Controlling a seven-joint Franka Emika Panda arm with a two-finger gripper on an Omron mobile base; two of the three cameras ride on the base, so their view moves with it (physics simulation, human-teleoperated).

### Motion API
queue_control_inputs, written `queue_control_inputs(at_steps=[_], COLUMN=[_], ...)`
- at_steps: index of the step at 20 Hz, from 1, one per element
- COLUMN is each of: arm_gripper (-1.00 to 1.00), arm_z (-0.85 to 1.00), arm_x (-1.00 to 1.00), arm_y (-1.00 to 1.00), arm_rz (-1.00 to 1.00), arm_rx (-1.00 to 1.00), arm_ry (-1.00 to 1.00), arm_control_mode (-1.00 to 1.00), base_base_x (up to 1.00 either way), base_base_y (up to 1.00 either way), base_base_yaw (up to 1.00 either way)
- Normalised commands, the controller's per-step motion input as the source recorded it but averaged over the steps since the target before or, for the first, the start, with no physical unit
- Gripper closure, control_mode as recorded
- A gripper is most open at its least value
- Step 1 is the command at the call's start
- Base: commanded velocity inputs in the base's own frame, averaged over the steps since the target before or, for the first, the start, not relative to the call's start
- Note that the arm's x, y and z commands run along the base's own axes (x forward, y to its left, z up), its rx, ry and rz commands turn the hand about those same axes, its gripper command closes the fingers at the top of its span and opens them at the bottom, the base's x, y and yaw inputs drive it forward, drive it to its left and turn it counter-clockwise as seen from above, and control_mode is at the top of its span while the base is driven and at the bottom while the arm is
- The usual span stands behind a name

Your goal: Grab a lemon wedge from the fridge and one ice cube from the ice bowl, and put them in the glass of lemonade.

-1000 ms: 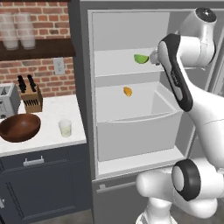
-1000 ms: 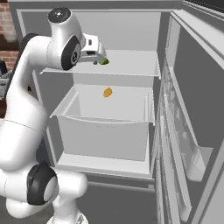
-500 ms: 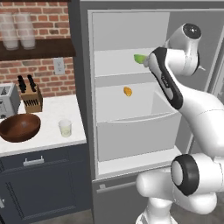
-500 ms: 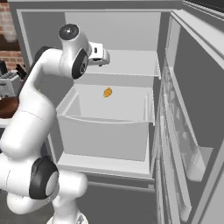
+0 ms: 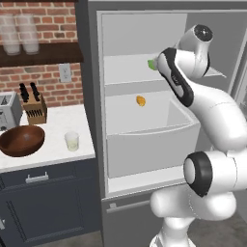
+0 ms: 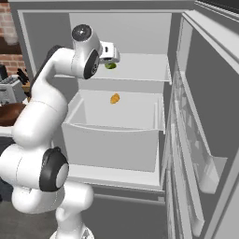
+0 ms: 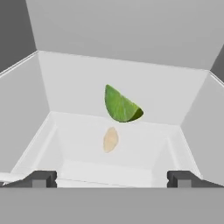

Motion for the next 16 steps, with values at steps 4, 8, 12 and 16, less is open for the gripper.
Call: queue_control_inputs(at_steps=[4, 8, 12, 16], arm_gripper=[-1.0, -1.0, -1.0, -1.0], arm_z=[0.0, -0.04, 0.0, -0.03], arm_x=[0.75, 0.48, 0.15, 0.21], arm_y=[0.0, -0.03, -0.07, -0.06], arm_rz=[0.12, 0.14, 0.06, 0.03], arm_rx=[0.0, 0.0, 0.0, 0.0], arm_ry=[0.0, 0.0, 0.0, 0.01], arm_control_mode=[-1.0, -1.0, -1.0, -1.0], base_base_x=[0.0, 0.0, 0.0, 0.0], base_base_y=[0.0, 0.0, 0.0, 0.0], base_base_yaw=[0.0, 0.0, 0.0, 0.0])
